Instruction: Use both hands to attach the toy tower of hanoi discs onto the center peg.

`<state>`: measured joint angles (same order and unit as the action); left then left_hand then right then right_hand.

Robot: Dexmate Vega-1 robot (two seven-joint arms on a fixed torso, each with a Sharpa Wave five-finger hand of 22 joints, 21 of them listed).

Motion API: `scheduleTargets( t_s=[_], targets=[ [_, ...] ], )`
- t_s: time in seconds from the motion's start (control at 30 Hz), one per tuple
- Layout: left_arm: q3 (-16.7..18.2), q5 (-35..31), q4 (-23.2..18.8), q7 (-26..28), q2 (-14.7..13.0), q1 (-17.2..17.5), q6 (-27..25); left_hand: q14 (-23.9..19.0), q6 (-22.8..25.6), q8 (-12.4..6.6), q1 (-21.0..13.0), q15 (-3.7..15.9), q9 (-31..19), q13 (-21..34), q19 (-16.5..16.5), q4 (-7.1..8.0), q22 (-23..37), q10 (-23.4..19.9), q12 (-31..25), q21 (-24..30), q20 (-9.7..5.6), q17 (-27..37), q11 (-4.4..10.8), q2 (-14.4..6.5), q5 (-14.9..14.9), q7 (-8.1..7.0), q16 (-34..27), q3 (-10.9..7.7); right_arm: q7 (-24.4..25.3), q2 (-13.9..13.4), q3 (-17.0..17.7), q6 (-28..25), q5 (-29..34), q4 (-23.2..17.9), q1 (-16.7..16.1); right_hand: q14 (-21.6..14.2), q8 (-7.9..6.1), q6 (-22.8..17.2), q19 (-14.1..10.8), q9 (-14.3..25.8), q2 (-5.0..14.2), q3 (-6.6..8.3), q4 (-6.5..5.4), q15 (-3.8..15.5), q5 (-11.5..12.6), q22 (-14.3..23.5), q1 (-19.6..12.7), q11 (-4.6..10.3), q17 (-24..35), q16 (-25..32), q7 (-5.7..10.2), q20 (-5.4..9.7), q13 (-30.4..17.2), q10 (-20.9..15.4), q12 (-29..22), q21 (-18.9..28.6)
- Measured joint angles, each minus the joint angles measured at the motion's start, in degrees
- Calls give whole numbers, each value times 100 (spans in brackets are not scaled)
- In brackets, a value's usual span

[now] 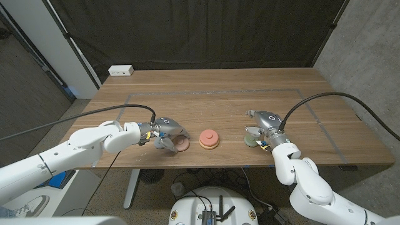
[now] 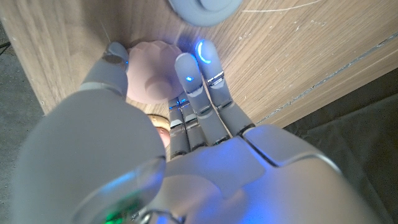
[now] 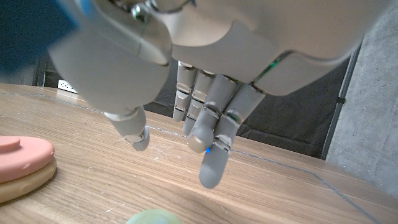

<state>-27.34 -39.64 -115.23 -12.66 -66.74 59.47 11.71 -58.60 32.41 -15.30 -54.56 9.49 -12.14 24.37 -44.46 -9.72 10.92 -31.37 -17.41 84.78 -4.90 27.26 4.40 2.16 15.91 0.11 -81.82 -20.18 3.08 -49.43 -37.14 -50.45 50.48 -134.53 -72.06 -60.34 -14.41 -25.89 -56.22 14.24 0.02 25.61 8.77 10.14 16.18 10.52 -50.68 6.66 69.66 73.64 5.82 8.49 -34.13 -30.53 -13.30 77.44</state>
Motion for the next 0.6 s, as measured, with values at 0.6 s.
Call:
scheduleTargets(
  t_s=[0.6],
  targets=[
    [-1,24,-61,-207,65,-186,-109,-46,68,3,-1,12,-32,49,1,8,0,-89,44,43,-1,-44,35,0,26,11,0,-7,-10,-37,-90,-127,-30,-35,86,1,22,0,0,0,0,41,8,0,0,-13,0,0,-1,22,0,0,1,1,50,0]
  ],
)
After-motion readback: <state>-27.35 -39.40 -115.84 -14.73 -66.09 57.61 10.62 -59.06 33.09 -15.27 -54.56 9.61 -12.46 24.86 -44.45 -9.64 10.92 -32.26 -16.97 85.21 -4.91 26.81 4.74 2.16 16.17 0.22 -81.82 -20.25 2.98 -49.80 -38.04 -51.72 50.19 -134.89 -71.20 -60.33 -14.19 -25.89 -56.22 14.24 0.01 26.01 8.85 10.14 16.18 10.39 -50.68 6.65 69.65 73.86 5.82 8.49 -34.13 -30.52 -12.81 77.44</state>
